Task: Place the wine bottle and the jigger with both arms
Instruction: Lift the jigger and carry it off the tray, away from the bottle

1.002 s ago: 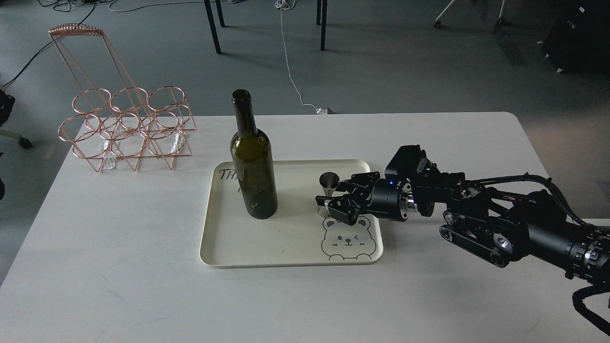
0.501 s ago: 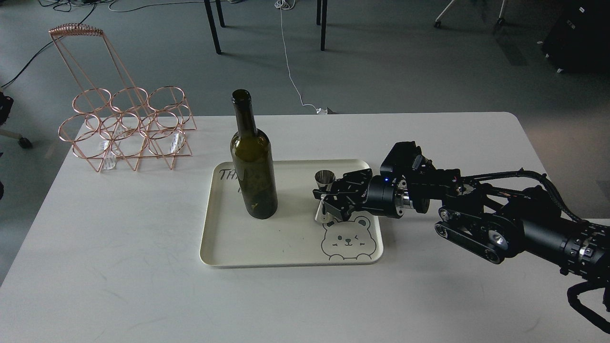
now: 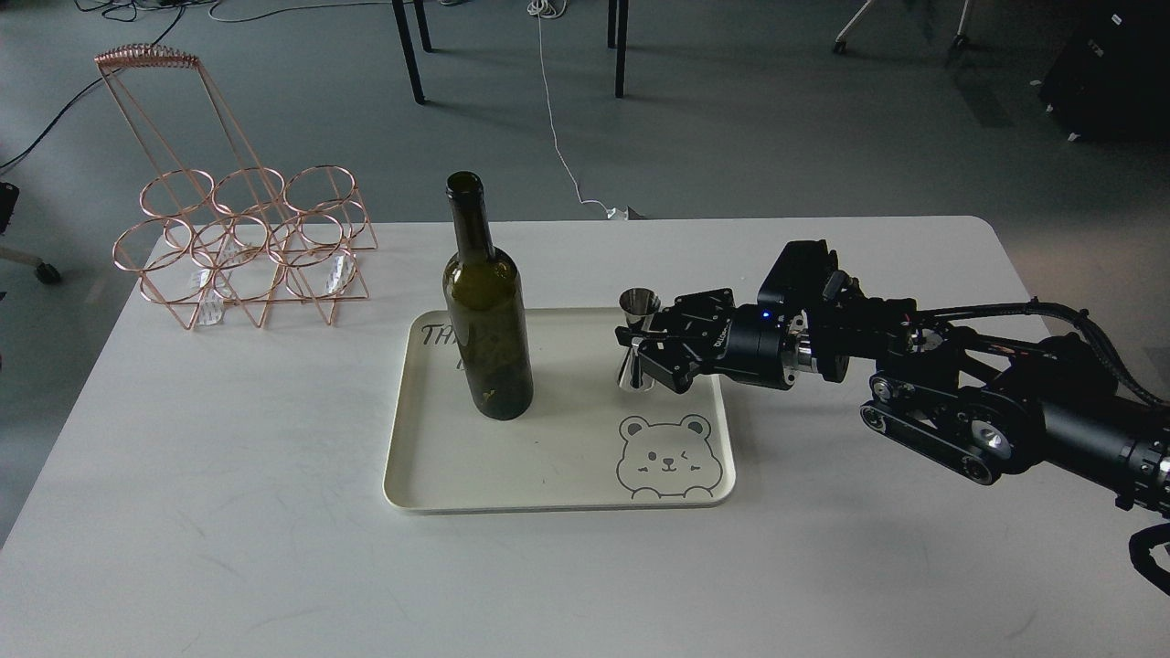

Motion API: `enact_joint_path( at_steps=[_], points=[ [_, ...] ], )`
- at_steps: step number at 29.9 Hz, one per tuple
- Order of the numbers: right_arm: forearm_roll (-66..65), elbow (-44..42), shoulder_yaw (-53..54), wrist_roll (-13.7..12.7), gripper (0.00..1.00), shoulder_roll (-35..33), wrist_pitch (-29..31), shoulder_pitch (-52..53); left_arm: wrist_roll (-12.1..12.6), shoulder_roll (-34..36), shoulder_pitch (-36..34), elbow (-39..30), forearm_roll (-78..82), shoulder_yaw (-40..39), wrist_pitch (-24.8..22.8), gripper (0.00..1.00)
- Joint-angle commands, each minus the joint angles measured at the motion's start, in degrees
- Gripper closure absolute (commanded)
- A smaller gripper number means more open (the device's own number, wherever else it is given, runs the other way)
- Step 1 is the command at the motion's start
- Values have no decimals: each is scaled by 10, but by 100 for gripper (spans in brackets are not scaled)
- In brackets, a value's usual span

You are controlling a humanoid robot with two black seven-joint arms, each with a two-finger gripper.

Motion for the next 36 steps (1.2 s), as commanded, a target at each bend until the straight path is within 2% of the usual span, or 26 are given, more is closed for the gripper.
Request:
enact_joint_path(
  at_steps=[1, 11, 19, 26, 36],
  points=[
    [2, 18, 11, 0, 86, -56, -7, 2, 0, 0, 0, 0, 0, -1, 0, 1],
    [51, -1, 24, 0, 86, -172, -74, -34, 1, 0, -1, -1, 0, -1, 0, 1],
    [110, -89, 22, 0, 86, -178, -165, -95, 2, -2, -1, -3, 0, -1, 0, 1],
    [193, -132, 17, 0, 86, -172, -194, -126, 2, -2, -1, -3, 0, 1, 0, 1],
    [197, -130, 15, 0, 84, -164, -215, -165, 2, -1, -1, -4, 0, 1, 0, 1]
  ],
)
